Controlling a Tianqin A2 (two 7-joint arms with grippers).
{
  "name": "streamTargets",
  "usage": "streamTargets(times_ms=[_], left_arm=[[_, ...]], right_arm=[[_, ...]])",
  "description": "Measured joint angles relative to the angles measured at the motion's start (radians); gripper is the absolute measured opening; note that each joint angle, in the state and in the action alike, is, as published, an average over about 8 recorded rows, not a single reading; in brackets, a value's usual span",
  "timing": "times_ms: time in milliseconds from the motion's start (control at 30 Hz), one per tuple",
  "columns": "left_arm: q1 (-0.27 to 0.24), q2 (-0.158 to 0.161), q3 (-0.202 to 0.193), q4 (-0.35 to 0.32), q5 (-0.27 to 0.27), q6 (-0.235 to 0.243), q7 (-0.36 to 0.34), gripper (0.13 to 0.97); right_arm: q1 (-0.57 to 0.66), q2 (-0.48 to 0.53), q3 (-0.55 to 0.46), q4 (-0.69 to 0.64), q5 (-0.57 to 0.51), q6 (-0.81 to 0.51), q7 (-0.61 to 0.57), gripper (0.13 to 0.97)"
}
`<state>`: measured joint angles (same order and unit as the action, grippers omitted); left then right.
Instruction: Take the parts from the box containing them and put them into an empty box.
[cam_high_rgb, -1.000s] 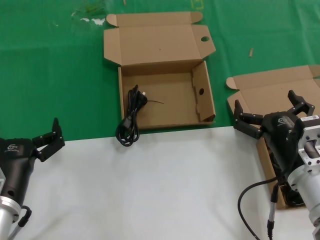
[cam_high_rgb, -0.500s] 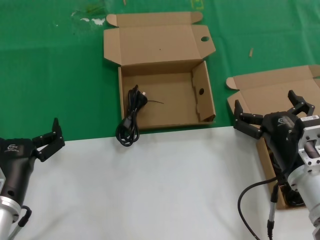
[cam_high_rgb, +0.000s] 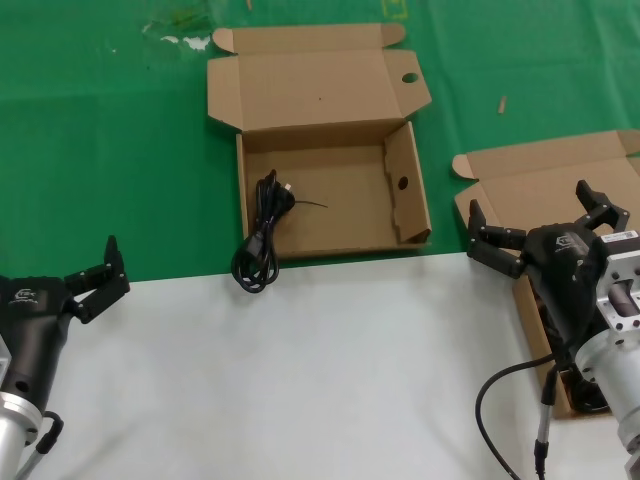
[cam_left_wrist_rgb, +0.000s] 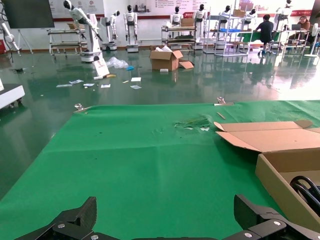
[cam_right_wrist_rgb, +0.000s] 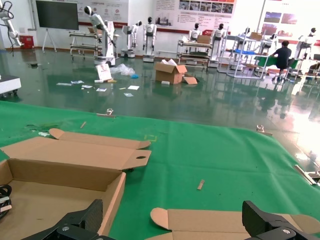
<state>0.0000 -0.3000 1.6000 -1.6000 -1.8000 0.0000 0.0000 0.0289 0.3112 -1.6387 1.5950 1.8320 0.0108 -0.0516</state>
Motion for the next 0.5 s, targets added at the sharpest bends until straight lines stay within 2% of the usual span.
streamTargets(times_ms=[500], left_arm=[[0.000,0.000,0.000,0.000,0.000,0.000,0.000,0.966]], right_arm=[[0.000,0.000,0.000,0.000,0.000,0.000,0.000,0.966]])
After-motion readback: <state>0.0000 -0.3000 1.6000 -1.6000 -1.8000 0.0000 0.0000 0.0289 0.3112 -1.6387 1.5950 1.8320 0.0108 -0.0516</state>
